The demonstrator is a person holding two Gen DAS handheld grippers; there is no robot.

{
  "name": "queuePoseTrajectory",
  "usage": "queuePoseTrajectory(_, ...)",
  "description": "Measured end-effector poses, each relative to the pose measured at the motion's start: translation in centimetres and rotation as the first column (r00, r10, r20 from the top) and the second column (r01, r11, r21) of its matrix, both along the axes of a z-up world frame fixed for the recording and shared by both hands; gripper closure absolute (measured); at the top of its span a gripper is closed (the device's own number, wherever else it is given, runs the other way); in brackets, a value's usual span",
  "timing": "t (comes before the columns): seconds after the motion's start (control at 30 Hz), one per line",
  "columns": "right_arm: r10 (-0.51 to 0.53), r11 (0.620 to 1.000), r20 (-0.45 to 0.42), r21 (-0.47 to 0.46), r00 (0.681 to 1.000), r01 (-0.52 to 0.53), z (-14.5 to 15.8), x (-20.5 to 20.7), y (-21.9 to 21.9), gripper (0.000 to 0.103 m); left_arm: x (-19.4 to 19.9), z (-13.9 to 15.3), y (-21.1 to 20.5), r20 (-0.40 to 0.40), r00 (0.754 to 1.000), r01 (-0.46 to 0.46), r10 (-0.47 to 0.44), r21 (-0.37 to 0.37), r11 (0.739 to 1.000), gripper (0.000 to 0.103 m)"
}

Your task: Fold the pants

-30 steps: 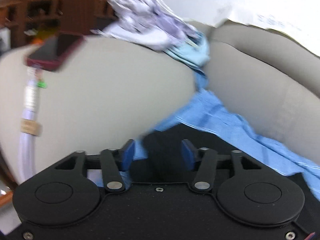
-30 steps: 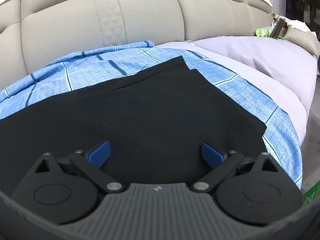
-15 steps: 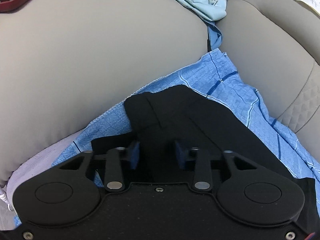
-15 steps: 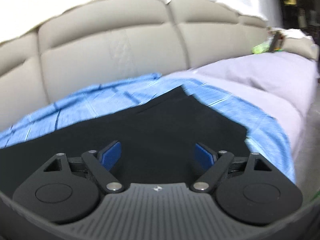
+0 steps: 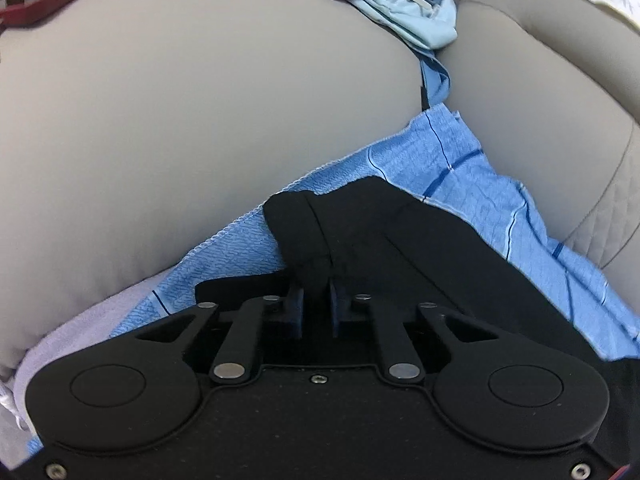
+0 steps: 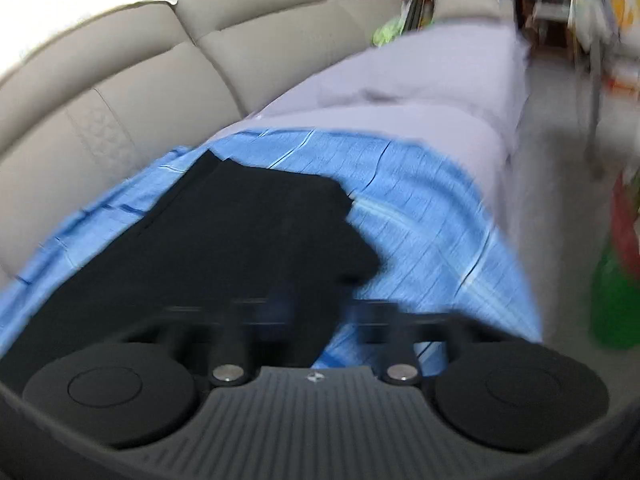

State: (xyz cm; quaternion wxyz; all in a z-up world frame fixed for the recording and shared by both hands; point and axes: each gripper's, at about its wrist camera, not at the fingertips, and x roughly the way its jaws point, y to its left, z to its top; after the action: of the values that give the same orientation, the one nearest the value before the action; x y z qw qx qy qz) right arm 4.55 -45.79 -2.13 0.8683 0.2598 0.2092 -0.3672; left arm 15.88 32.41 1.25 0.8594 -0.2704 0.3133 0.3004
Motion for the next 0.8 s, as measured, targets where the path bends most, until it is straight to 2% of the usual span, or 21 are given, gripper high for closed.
queuePoseTrajectory(0.1,0.018,1.0,0.024,-0.025,1.0,-0.018,0.7,0.2,0.0,0.1,-0.4,0.4,0.1,0.022,1.0,-0.016,0.016,-0.004,1.0,0.098)
queuePoseTrajectory(0.23,0.067,0.994,0.045,-0.094,0.997,-0.062,3.0,1.7,-0.8,0.101,-1.3,2.9,-0.9,0.077,0.997,-0.021,0.018,0.038,0.999,0.099)
queuePoseTrajectory(0.33,0.085,0.967,0.105,-0.249,0.991,-0.057,6.6,2.2,-0.5,0.101,-3.3,5.3,-1.7,0.152,0.988,0.005,-0.014,0.062,0.998,0.099)
queuePoseTrajectory(0.4,0.087,0.953,0.13,-0.301,0.988,-0.044,8.3,2.2,-0.8,0.101,-4.9,5.7,-2.3,0.165,0.986,0.025,-0.037,0.076,0.997,0.099)
queuePoseTrajectory(0.5,0.046,0.967,0.056,-0.254,0.997,-0.031,6.9,2.7,-2.6,0.101,-6.0,4.1,-3.2,0.083,0.994,0.06,-0.07,0.115,0.991,0.099)
queuePoseTrajectory(0.53,0.037,0.976,0.006,-0.216,0.999,-0.035,5.7,3.1,-3.4,0.101,-6.0,3.3,-3.4,0.04,0.996,0.069,-0.075,0.13,0.989,0.099)
queuePoseTrajectory(0.6,0.037,0.991,-0.089,-0.124,0.995,-0.048,3.3,4.1,-4.7,0.099,-6.0,1.9,-3.6,-0.032,0.997,0.074,-0.071,0.112,0.991,0.098)
queuePoseTrajectory(0.63,0.033,0.996,-0.135,-0.081,0.99,-0.044,2.3,4.5,-5.2,0.095,-6.0,1.5,-3.8,-0.053,0.996,0.076,-0.07,0.109,0.991,0.098)
queuePoseTrajectory(0.67,0.023,0.996,-0.155,-0.085,0.988,-0.037,1.8,4.7,-5.2,0.08,-6.2,1.3,-4.0,-0.064,0.995,0.083,-0.076,0.116,0.99,0.098)
queuePoseTrajectory(0.7,0.018,0.993,-0.168,-0.113,0.986,-0.038,2.0,4.7,-4.8,0.073,-6.2,1.3,-4.3,-0.074,0.994,0.093,-0.084,0.125,0.988,0.097)
queuePoseTrajectory(0.73,0.015,0.992,-0.189,-0.121,0.982,-0.038,2.3,4.7,-4.4,0.056,-6.3,1.5,-4.5,-0.084,0.992,0.106,-0.095,0.137,0.985,0.093)
queuePoseTrajectory(0.77,-0.001,0.99,-0.205,-0.135,0.979,-0.028,2.8,4.9,-4.1,0.041,-6.4,1.9,-4.7,-0.091,0.991,0.111,-0.099,0.15,0.982,0.082)
queuePoseTrajectory(0.8,-0.014,0.988,-0.206,-0.154,0.979,-0.018,3.4,4.8,-3.8,0.018,-6.7,2.3,-4.8,-0.091,0.991,0.11,-0.097,0.156,0.982,0.072)
